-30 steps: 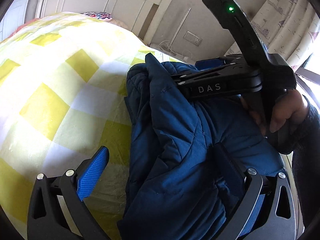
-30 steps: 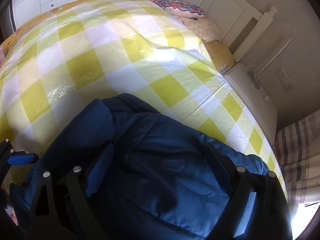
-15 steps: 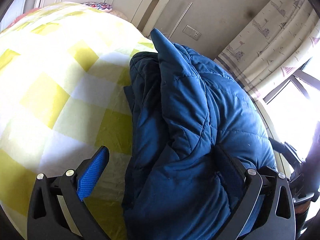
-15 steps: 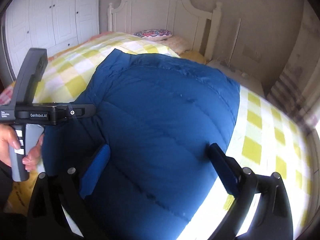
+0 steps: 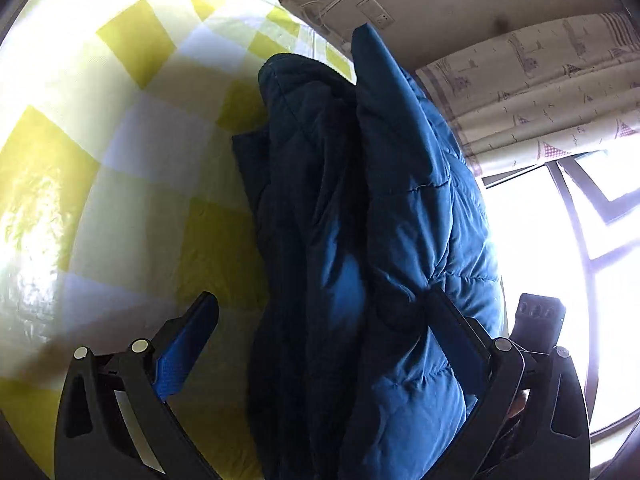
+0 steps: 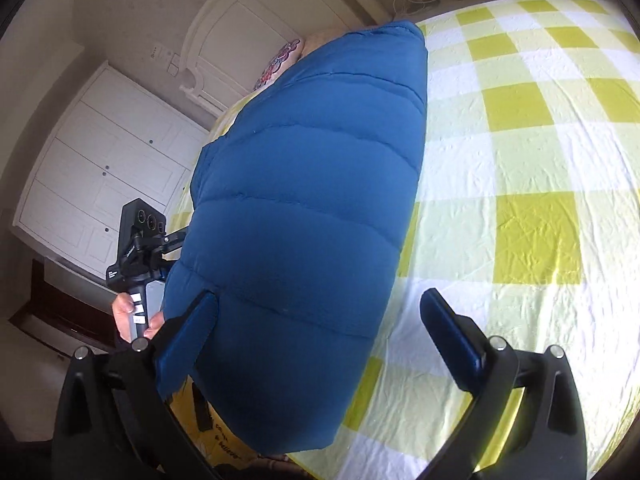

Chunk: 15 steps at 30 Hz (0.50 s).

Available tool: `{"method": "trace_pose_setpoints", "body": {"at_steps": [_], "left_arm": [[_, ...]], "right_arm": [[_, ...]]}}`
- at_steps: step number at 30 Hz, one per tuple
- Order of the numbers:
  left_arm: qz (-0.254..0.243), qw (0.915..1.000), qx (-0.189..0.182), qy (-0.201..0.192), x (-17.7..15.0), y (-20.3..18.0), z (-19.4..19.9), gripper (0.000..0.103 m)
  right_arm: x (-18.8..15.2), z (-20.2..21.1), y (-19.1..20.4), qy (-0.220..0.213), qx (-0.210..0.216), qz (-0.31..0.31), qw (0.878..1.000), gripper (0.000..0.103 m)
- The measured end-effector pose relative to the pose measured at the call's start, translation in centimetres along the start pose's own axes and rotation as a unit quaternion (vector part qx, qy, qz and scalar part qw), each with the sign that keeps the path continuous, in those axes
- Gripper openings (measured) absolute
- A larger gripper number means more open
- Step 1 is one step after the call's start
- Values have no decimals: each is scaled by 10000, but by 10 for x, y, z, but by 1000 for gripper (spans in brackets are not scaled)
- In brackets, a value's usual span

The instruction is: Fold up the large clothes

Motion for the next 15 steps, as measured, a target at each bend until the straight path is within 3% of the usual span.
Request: {"method": "trace_pose_setpoints", "body": {"at_steps": [5, 8, 9, 10, 15], "left_arm": [[-97, 9996, -255, 39, -1, -3, -8, 99], [-302, 9985, -440, 114, 1, -5, -13, 97], [-326, 9976, -575, 185, 0, -6, -17, 88], [-290, 9967, -732, 185, -4, -5, -19, 78], [-1045, 9929, -363, -431, -17, -41, -11, 48]], "right_arm": [[6, -29, 4, 352, 414, -122, 9985, 101], [4, -33, 13, 131, 367, 83, 9992, 101], [2, -31, 14, -29, 356, 153, 9992, 98], [-2, -25, 16, -224, 291, 271, 9990, 87], [-6, -5, 31, -924, -124, 849, 9920, 66]]}}
Point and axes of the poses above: each gripper's, at about its wrist camera, not at the fingertips, and z roughly against the way its jaws point, y to its left, x to its top, the point moved 3 cm from there along -z, roughly the way its jaws point, and after that the axes turned 8 degrees about -x, right-handed, at the moved point
